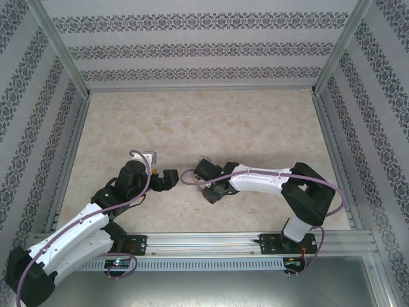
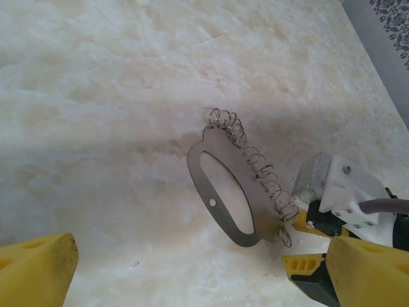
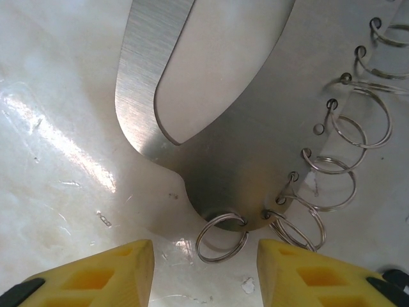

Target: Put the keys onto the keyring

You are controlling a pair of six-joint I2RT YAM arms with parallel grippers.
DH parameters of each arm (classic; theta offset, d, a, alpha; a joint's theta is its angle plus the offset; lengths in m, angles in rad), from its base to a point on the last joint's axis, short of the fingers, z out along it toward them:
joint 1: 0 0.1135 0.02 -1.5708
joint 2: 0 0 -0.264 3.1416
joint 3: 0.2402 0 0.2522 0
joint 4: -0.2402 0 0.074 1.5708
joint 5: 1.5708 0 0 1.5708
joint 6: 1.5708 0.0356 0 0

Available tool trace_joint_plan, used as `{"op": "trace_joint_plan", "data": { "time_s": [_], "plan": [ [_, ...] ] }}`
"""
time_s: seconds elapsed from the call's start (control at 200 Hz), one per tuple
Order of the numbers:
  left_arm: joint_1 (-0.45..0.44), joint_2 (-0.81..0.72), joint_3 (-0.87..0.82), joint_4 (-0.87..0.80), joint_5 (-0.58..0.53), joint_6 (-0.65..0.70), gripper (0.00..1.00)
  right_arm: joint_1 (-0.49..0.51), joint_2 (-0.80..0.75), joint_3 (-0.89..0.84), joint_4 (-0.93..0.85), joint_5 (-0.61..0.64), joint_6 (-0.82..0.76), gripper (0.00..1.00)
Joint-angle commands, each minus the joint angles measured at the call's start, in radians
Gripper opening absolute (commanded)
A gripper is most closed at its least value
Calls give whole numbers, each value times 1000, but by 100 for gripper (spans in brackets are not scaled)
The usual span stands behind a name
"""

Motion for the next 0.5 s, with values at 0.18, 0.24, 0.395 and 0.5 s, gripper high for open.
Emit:
{"op": "trace_joint_plan", "data": {
  "time_s": [0.18, 0.24, 0.395, 0.5],
  "plan": [
    [-7, -14, 11, -24, -14, 23, 100, 29, 71, 62, -63, 68, 9, 42],
    [-8, -14, 13, -28, -18, 27, 100, 29, 85, 74, -77, 83, 12, 41],
    [-7, -15, 18, -37, -27, 37, 100, 29, 94, 91, -102, 127, 36, 37],
    [-8, -15, 16, -35, -29, 41, 100, 29, 89, 95, -107, 143, 45, 34]
  ]
}}
